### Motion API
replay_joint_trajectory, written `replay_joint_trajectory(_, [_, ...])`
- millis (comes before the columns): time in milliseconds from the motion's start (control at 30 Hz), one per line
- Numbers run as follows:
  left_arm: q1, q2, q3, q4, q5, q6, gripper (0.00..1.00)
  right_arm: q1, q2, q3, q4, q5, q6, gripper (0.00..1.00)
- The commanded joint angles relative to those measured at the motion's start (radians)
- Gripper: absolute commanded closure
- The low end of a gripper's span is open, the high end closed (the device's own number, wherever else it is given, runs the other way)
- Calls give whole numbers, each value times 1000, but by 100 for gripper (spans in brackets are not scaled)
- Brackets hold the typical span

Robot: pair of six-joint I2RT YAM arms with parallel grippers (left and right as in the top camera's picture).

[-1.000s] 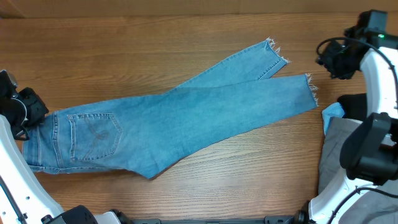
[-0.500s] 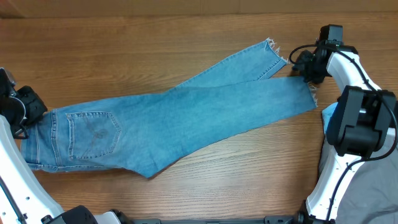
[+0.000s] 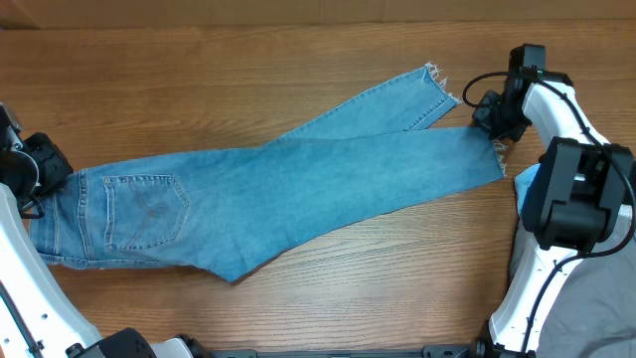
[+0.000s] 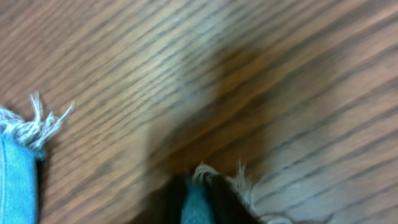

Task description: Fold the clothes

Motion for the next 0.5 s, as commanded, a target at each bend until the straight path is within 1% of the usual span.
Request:
replay_joint_trajectory(0, [5, -13, 27, 34, -13, 1, 92, -3, 27, -1, -14, -53, -13, 96])
replay_joint_trajectory(167, [5, -13, 27, 108, -8, 2, 92, -6, 11, 41, -28, -118, -13, 96])
replay_joint_trajectory(233, [5, -13, 27, 177, 10, 7, 93, -5, -7, 65, -14, -156, -21, 96])
replay_joint_trajectory(300, [5, -13, 27, 258, 58, 45, 94, -5, -28, 89, 12, -202, -44, 96])
replay_joint_trajectory(367, [5, -14, 28, 333, 137, 107, 95, -6, -52, 113, 34, -240, -51, 96])
replay_joint_trajectory(433, [5, -18, 42, 354, 188, 161, 96, -8, -87, 131, 51, -262, -50, 96])
replay_joint_trajectory(467, [5, -21, 50, 352, 187, 163, 96, -10, -105, 135, 53, -262, -51, 96])
